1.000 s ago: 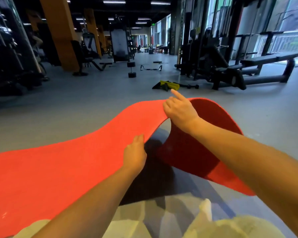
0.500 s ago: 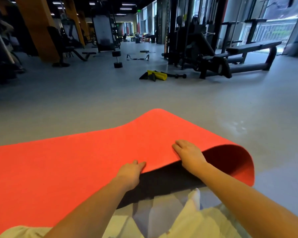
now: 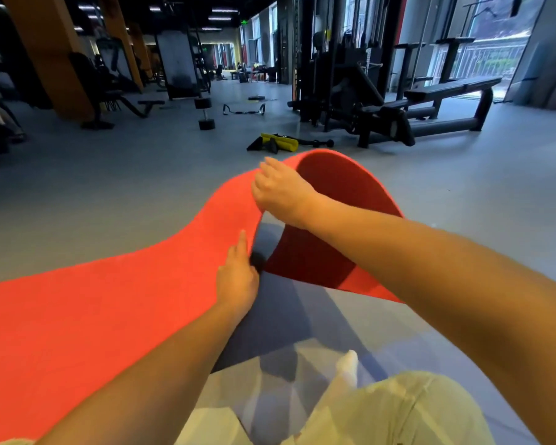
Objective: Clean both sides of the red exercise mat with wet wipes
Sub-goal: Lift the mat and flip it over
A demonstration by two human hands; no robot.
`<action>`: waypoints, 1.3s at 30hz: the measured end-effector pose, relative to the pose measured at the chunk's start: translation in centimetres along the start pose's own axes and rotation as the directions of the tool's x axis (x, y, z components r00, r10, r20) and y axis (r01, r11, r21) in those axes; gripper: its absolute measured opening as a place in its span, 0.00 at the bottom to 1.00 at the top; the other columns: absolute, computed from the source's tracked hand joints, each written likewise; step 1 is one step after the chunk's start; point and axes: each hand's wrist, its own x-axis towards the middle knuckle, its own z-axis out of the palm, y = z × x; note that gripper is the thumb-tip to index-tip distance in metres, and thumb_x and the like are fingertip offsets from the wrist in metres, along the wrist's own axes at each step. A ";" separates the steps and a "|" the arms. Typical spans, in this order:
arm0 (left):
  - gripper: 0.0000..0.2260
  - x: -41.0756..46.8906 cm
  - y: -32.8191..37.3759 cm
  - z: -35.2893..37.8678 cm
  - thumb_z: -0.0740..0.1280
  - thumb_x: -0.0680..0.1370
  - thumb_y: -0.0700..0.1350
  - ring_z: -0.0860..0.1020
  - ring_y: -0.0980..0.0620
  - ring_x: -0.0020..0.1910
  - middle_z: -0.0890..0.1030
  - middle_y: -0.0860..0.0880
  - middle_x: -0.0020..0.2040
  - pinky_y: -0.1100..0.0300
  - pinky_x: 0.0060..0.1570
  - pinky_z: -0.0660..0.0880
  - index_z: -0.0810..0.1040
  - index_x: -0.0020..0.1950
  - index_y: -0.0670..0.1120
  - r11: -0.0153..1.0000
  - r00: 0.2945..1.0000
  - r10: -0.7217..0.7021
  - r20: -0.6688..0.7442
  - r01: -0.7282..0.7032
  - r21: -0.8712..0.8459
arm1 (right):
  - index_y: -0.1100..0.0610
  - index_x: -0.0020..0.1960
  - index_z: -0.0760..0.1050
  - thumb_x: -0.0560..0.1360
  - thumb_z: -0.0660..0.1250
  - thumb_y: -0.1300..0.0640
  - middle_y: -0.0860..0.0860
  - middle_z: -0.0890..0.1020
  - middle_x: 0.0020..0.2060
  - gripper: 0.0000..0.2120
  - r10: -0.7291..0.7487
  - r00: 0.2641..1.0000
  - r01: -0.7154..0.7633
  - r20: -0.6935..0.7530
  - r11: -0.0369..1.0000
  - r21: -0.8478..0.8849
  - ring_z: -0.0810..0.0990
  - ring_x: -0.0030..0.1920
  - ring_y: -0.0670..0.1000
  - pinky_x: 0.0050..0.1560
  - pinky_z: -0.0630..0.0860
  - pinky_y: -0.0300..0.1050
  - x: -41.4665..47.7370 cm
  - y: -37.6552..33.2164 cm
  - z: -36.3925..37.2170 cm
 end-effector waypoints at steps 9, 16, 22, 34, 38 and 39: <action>0.36 -2.1 -5.6 3.6 0.61 0.80 0.33 0.77 0.37 0.67 0.75 0.43 0.74 0.50 0.61 0.73 0.53 0.86 0.53 0.998 0.983 0.048 0.178 -0.041 -0.042 | 0.60 0.55 0.82 0.75 0.61 0.61 0.57 0.83 0.53 0.14 0.039 0.971 0.013 -0.234 0.976 0.215 0.80 0.57 0.61 0.62 0.75 0.57 -6.7 -7.7 5.2; 0.32 -1.4 -1.2 8.1 0.60 0.81 0.40 0.79 0.37 0.63 0.77 0.42 0.67 0.46 0.58 0.75 0.56 0.85 0.54 0.820 0.854 0.036 0.519 -0.322 0.474 | 0.59 0.65 0.72 0.74 0.65 0.63 0.58 0.74 0.63 0.19 0.267 0.812 -0.503 0.519 0.771 0.391 0.71 0.65 0.61 0.63 0.68 0.54 -13.2 -11.9 8.9; 0.14 -3.7 -2.1 12.4 0.66 0.78 0.43 0.78 0.39 0.64 0.78 0.42 0.63 0.49 0.57 0.75 0.77 0.65 0.49 0.716 0.709 0.001 0.705 -0.492 0.494 | 0.56 0.63 0.74 0.74 0.66 0.65 0.58 0.76 0.59 0.18 -0.043 0.676 -0.535 0.735 0.657 0.531 0.78 0.60 0.62 0.55 0.75 0.53 -16.9 -16.6 13.5; 0.13 -5.9 -8.7 12.9 0.62 0.81 0.46 0.80 0.37 0.57 0.78 0.44 0.60 0.46 0.50 0.73 0.77 0.65 0.49 0.692 0.716 0.023 0.697 -0.515 0.506 | 0.55 0.60 0.76 0.72 0.68 0.62 0.57 0.78 0.56 0.17 -0.136 0.745 -0.443 0.653 0.631 0.637 0.79 0.58 0.61 0.52 0.77 0.52 -15.5 -21.1 16.2; 0.14 -7.2 -10.5 11.1 0.63 0.81 0.49 0.79 0.39 0.59 0.79 0.46 0.59 0.46 0.50 0.74 0.77 0.66 0.52 0.771 0.759 0.094 0.644 -0.464 0.436 | 0.53 0.54 0.79 0.72 0.66 0.63 0.56 0.82 0.53 0.13 -0.130 0.795 -0.373 0.592 0.665 0.647 0.81 0.55 0.61 0.49 0.77 0.52 -14.1 -22.6 15.3; 0.17 -7.7 -11.6 10.2 0.64 0.81 0.48 0.78 0.40 0.61 0.78 0.47 0.61 0.46 0.52 0.75 0.75 0.71 0.52 0.774 0.774 0.093 0.626 -0.452 0.443 | 0.53 0.54 0.79 0.71 0.66 0.64 0.56 0.82 0.52 0.13 -0.106 0.800 -0.379 0.590 0.674 0.634 0.82 0.54 0.62 0.48 0.77 0.52 -13.9 -22.6 15.2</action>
